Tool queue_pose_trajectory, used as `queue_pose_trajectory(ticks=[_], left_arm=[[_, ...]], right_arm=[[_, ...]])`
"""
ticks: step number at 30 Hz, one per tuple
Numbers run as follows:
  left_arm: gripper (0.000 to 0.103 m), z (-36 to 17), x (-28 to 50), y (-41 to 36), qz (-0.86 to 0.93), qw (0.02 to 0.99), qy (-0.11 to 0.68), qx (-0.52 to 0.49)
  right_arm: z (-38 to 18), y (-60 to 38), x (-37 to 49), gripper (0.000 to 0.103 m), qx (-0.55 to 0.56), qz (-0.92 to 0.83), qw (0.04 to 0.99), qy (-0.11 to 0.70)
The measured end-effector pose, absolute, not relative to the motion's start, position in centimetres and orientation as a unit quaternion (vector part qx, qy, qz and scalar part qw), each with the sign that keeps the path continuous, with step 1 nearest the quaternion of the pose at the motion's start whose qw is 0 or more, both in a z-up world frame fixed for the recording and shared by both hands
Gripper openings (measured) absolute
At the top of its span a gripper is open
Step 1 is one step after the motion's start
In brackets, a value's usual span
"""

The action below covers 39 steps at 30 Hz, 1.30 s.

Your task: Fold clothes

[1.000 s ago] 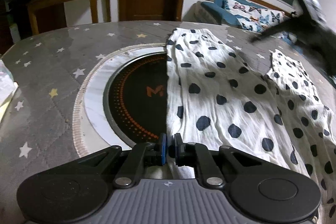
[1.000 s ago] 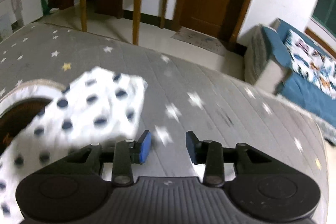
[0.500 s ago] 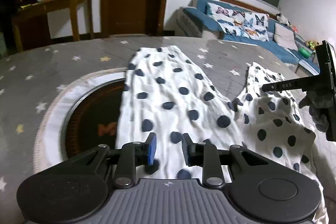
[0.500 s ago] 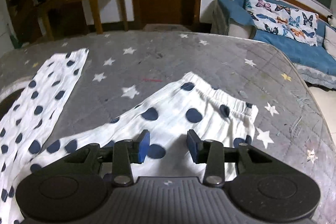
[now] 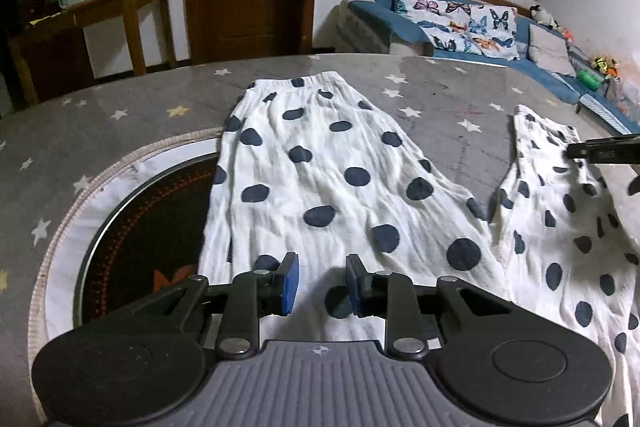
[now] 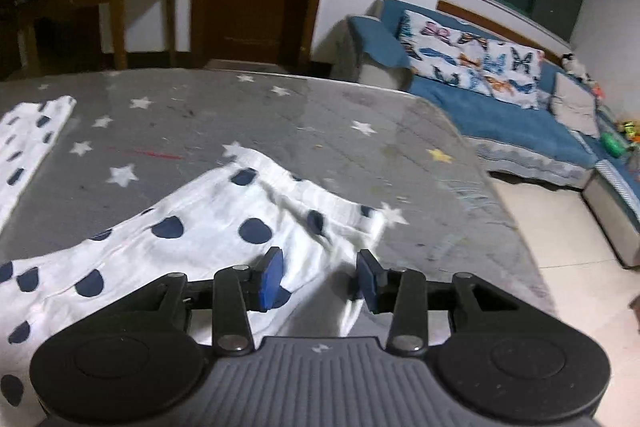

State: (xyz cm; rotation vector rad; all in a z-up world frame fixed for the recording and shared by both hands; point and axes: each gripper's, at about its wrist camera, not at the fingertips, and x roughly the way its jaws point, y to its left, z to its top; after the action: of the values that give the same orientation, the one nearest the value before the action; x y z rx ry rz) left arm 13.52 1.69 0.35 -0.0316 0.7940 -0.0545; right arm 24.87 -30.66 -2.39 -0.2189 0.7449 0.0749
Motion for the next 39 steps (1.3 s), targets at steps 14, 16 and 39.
queue_pose_trajectory(ticks=[14,16,39], left_arm=[[0.029,1.1,11.3,1.0,-0.041,0.925,0.377,-0.009],[0.029,0.9,10.8,1.2,-0.041,0.925,0.377,-0.004],[0.029,0.9,1.3,-0.1,-0.086,0.930,0.357,0.035]], right_arm=[[-0.5,-25.5,15.1,0.045,-0.071,0.199,0.907,0.364],[-0.9,-25.5,13.8,0.045,-0.074,0.200,0.905,0.369],[-0.1,-23.1,2.4,0.046,-0.091,0.284,0.885,0.357]])
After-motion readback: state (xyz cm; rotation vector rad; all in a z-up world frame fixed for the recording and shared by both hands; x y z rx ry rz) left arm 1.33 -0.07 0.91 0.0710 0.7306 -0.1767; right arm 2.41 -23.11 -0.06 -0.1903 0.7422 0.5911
